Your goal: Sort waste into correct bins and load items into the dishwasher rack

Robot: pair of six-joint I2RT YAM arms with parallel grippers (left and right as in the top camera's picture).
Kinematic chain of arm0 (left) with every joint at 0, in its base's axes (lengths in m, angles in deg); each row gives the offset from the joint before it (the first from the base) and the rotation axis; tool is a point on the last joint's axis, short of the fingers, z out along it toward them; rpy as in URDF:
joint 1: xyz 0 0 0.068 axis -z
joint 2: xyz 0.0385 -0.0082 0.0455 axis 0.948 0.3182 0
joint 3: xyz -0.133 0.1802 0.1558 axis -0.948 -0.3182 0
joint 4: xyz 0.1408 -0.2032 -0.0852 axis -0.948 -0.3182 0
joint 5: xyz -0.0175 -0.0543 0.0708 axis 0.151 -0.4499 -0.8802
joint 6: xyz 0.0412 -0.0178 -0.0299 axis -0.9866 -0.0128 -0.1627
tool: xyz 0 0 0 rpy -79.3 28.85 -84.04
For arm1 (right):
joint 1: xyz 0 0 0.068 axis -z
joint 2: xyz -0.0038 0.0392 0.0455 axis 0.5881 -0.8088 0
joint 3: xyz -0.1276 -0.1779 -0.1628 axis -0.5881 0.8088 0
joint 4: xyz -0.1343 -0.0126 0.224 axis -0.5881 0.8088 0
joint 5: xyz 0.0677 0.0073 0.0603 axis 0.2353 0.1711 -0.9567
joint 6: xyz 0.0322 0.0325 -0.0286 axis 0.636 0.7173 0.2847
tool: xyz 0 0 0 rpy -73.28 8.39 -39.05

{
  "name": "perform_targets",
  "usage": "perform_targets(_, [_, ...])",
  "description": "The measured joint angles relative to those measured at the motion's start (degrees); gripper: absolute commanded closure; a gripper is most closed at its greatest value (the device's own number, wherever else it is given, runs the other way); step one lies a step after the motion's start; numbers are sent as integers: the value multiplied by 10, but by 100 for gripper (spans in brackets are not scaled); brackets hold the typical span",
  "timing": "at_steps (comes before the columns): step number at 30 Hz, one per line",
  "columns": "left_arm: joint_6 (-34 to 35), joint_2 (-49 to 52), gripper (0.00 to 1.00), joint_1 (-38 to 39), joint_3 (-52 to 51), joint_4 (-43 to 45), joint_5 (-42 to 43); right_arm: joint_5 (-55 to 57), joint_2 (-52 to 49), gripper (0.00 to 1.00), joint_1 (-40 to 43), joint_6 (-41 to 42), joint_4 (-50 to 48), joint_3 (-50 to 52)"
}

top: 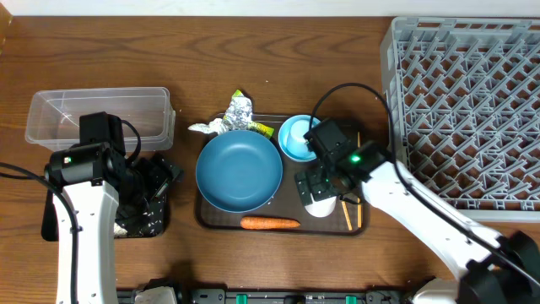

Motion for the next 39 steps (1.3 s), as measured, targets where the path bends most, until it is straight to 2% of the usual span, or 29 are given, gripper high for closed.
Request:
perform_targets(9, [0,0,0,0,0,0,0,-8,-52,2,0,15,14,0])
perform_targets(14, [0,0,0,0,0,0,0,-9,-58,18,0,19,13,0])
perform_targets(22, [0,0,0,0,0,0,0,-11,-58,31,0,34,22,0])
perform_targets(28, [0,0,0,0,0,0,0,-11,-58,37,0,36,23,0])
perform_targets(34, [0,0,0,0,0,0,0,-13,-40,38,3,36,35,0])
perform_targets(39, [0,0,0,0,0,0,0,-16,29,38,37,36,62,-9])
